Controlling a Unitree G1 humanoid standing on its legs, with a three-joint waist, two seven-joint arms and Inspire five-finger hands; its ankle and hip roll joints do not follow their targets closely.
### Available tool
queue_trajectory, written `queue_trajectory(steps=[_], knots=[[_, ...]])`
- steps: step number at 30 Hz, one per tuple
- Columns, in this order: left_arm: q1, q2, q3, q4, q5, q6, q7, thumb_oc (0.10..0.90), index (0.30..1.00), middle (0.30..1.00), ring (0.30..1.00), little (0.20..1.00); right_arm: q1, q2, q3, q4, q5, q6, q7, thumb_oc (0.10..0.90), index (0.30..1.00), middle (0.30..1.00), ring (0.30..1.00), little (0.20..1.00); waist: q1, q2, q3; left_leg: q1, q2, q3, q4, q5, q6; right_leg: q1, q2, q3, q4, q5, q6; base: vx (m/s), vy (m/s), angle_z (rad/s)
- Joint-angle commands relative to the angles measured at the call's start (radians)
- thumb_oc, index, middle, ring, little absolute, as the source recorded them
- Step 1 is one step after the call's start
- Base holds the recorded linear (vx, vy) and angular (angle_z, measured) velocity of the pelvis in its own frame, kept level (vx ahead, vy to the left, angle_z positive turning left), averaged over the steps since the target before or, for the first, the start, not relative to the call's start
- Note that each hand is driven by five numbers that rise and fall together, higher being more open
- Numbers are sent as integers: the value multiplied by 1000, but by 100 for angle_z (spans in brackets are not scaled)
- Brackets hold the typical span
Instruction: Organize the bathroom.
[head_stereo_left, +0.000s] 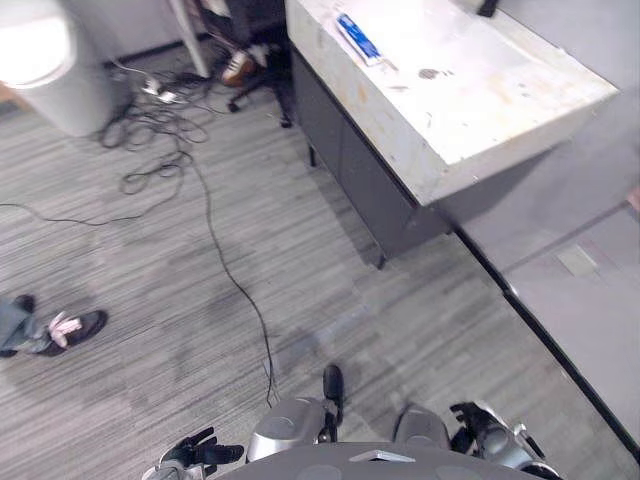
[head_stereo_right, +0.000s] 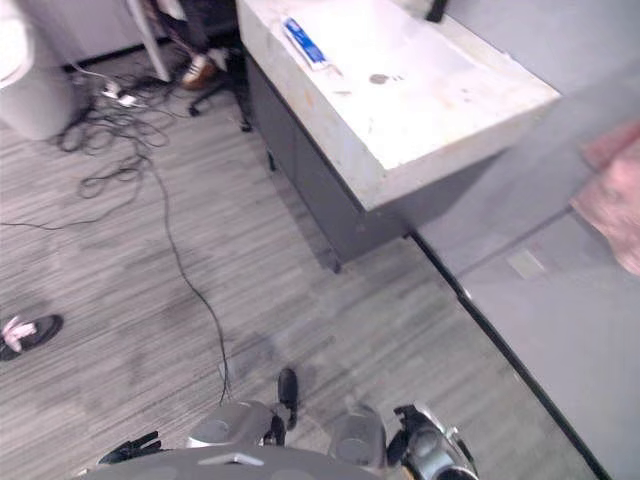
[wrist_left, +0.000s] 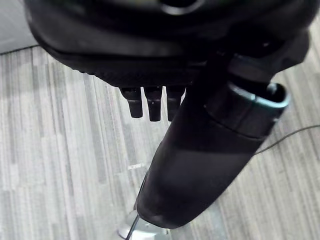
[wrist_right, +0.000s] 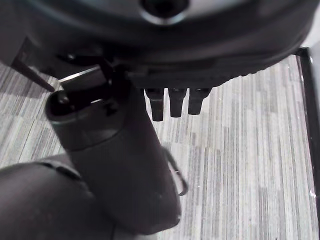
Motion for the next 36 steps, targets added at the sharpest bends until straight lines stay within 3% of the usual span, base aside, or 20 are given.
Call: queue_trajectory(steps=[1,7,9,10,11,12,14,16,17,18,19,21,22,24,25,27,29,31,34,36], knots=[[88,25,4,-134,-20,64,47,800,900,900,900,900,-33,-26,-12,-45,-24,6,24,800,900,900,900,900,24,13,23,156,22,17,-88,-5,53,53,-39,-118,-123,208,71,168,-178,-80],[85,35,-42,-208,-15,117,58,800,900,900,900,900,-10,-34,-41,-56,3,19,23,800,900,900,900,900,2,12,-5,131,46,35,-30,-24,23,103,-13,-102,-181,197,42,110,-146,-13],[84,38,-47,-244,4,134,40,800,900,900,900,900,-3,-34,-56,-67,23,21,16,800,900,900,900,900,-5,3,-4,99,62,9,109,-35,-8,114,-10,-95,-178,183,16,79,-198,17],[84,38,-47,-244,4,134,40,800,900,900,900,900,-3,-34,-56,-67,23,21,16,800,900,900,900,900,-5,3,-4,99,62,9,109,-35,-8,114,-10,-95,-178,183,16,115,-208,26],[97,27,-44,-253,34,138,31,800,900,900,900,900,12,-35,-60,-81,33,32,15,800,900,900,900,900,-3,2,-7,52,83,-30,273,31,-48,140,7,-94,-188,166,-18,83,-161,12],[104,27,-43,-258,37,142,32,800,900,900,900,900,20,-39,-60,-87,37,34,19,800,900,900,900,900,-4,-6,-10,11,90,-48,388,73,-64,149,9,-89,-198,166,-33,99,-187,8],[123,19,-44,-261,42,137,32,800,900,900,900,900,30,-43,-59,-97,49,29,23,800,900,900,900,900,3,-11,-4,-77,98,-102,570,137,-84,167,24,-62,-213,168,-54,88,-100,9],[150,6,-39,-251,46,121,40,800,900,900,900,900,28,-45,-55,-90,48,21,35,800,900,900,900,900,9,-19,-1,-145,87,-148,662,153,-68,181,36,-15,-220,168,-67,160,-15,-37],[168,-1,-34,-233,42,108,45,800,900,900,900,900,18,-39,-49,-76,58,24,31,800,900,900,900,900,20,-16,-4,-149,97,-200,606,160,-48,194,54,40,-218,159,-73,182,73,-102],[172,-3,-32,-224,44,103,46,800,900,900,900,900,15,-36,-49,-72,64,23,26,800,900,900,900,900,22,-16,-7,-140,107,-214,569,163,-42,197,58,55,-216,155,-74,244,174,-109],[181,-8,-23,-185,54,80,39,800,900,900,900,900,5,-29,-53,-54,68,22,26,800,900,900,900,900,21,-12,-19,-99,142,-238,431,171,-26,201,71,93,-210,139,-73,230,229,-120],[184,-6,-15,-139,48,48,25,800,900,900,900,900,-10,-22,-64,-22,79,2,20,800,900,900,900,900,25,13,-29,-9,228,-288,85,230,-42,217,93,146,-212,112,-53,288,395,-110],[186,-15,-13,-121,58,32,24,800,900,900,900,900,-18,-28,-75,-4,98,-21,18,800,900,900,900,900,37,30,-27,30,236,-382,-97,255,-66,236,94,202,-223,105,-28,243,382,-85],[186,-27,-11,-108,57,15,27,800,900,900,900,900,-23,-35,-82,4,118,-38,15,800,900,900,900,900,44,38,-25,51,222,-434,-168,241,-79,245,88,241,-228,104,-11,153,279,-72],[183,-38,-10,-90,57,-2,33,800,900,900,900,900,-24,-43,-96,4,122,-56,22,800,900,900,900,900,40,46,-18,42,205,-455,-122,236,-82,243,76,266,-217,99,-3,91,283,-83],[154,-37,-10,-96,88,15,25,800,900,900,900,900,-14,-39,-103,-14,112,-79,38,800,900,900,900,900,20,43,-30,65,180,-370,-100,148,-79,236,24,246,-205,99,28,55,299,-113],[120,-11,-31,-116,88,58,16,800,900,900,900,900,3,-38,-96,-38,134,-80,18,800,900,900,900,900,1,54,-32,85,163,-356,-108,130,-75,208,-8,218,-167,106,46,43,293,-81],[100,23,-31,-140,15,67,9,800,900,900,900,900,6,-39,-90,-62,104,-73,36,800,900,900,900,900,0,64,-25,127,165,-295,-146,117,-60,170,-45,129,-130,126,72,13,250,-21],[100,35,-6,-152,-29,52,20,800,900,900,900,900,-5,-21,-68,-48,91,-33,46,800,900,900,900,900,24,55,-26,161,180,-214,-160,101,-54,177,-87,32,-153,161,100,16,43,-133],[92,39,-6,-145,-1,45,6,800,900,900,900,900,-17,1,-57,-5,114,-9,32,800,900,900,900,900,36,44,-34,161,185,-191,-150,89,-50,191,-90,24,-182,174,108,6,-45,-47]])
